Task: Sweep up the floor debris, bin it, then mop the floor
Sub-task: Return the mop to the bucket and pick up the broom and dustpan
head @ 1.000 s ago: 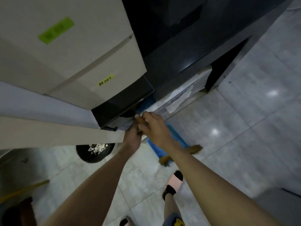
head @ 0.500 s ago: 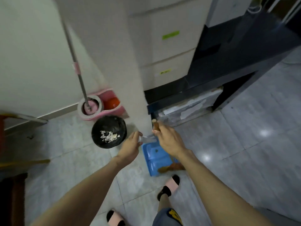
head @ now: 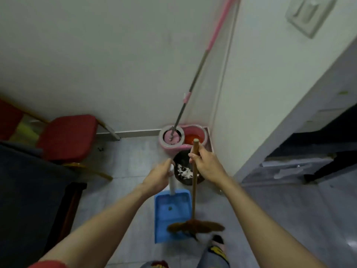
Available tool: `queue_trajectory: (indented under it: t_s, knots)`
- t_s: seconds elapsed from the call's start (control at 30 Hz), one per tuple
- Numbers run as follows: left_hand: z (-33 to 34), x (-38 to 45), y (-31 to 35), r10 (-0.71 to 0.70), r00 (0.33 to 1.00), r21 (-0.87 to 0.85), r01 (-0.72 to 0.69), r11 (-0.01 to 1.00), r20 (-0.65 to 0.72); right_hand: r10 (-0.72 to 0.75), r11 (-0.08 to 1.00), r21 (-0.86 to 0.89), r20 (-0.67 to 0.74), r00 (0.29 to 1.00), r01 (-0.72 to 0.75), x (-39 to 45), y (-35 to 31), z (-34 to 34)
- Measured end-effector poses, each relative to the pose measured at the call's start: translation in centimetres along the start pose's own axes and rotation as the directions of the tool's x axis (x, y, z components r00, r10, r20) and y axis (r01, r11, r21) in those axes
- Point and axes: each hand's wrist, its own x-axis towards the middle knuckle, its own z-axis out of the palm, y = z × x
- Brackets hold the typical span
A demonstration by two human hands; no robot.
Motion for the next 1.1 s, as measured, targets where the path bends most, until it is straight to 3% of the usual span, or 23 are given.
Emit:
queue_trajectory:
  t_s: [0.2, 0.63, 0.93, 1.1]
  knots:
    - [-7.1, 1.2, -8.8, -0.097, 0.988, -0.026, 0.094, 0.995, -0.123, -0.112, 0.993, 0.041, -0.005, 0.994, 0.112, 6.5, -6.5, 7.4]
    - [-19.0, 16.4, -25.2, -0.216, 0.956, -0.225, 0.17, 0.959, -0.198, -0.05, 0.996, 0.08, -0.015, 0.999, 0.051, 31.8, -13.9, 14.5]
    - [-23.0, 31.0, -34.6, -0.24, 0.965, -0.303, 0.199, 0.932, -0.103, 0.045, 0.995, 0.092, -0.018, 0.999, -0.044, 44.5, -15.9, 19.2]
    - [-23.9, 37.5, -40.2, -0.184, 0.983, -0.295, 0.173, 0.94, -0.01, 0.159, 0.982, 0.105, -0.025, 0.987, -0.156, 50.4, -15.9, 22.6]
